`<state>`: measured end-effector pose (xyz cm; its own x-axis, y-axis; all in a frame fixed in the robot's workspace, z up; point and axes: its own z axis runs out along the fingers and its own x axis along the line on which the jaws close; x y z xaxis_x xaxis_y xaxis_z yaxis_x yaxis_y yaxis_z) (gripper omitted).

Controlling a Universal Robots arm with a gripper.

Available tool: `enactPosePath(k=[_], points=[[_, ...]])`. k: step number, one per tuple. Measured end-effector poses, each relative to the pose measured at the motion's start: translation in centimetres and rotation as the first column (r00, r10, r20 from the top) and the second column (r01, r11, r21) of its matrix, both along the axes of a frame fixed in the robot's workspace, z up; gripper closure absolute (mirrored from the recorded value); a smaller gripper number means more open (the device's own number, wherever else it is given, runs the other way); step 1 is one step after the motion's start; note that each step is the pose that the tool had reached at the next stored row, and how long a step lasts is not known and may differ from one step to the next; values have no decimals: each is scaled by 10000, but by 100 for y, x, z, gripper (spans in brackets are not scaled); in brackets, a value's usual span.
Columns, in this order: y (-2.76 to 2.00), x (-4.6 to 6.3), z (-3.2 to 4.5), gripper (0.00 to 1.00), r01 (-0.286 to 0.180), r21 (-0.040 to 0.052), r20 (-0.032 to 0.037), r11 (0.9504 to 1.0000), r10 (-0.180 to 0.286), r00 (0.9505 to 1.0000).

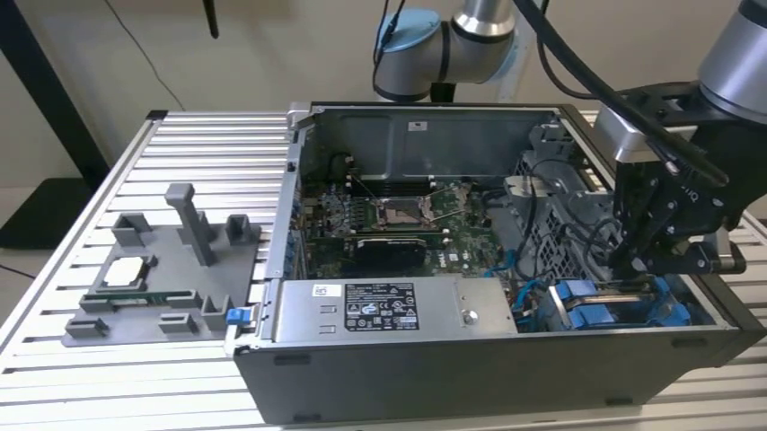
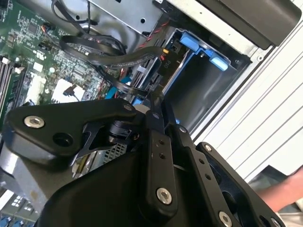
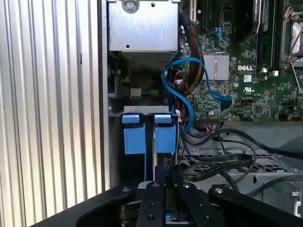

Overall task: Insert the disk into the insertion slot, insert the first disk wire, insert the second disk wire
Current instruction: 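Insert the second disk wire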

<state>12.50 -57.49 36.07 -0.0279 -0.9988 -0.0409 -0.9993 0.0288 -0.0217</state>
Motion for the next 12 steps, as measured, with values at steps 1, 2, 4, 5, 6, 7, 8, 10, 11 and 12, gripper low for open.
enactPosePath(k=[1, 2, 4, 5, 6, 7, 8, 10, 11, 12], points=[[0, 0, 0, 100, -1, 0, 0, 10000, 1, 10000], [0, 0, 0, 100, -1, 0, 1, 10000, 1, 10000], [-1, -1, -17, 100, 0, 13, 6, 10000, 0, 10000], [0, -1, -29, 100, 0, 28, 13, 10000, 0, 10000], [1, -1, -37, 100, 0, 48, 24, 10000, 0, 10000], [1, -1, -45, 100, 0, 76, 40, 10000, 0, 10000], [2, -1, -52, 100, 0, 111, 57, 9999, -1, 10000], [8, 1, -64, 100, -1, 172, 91, 9999, -1, 10000], [13, 3, -73, 100, -1, 194, 102, 9998, -1, 9999], [16, 7, -81, 100, -1, 214, 113, 9998, -1, 9999]])
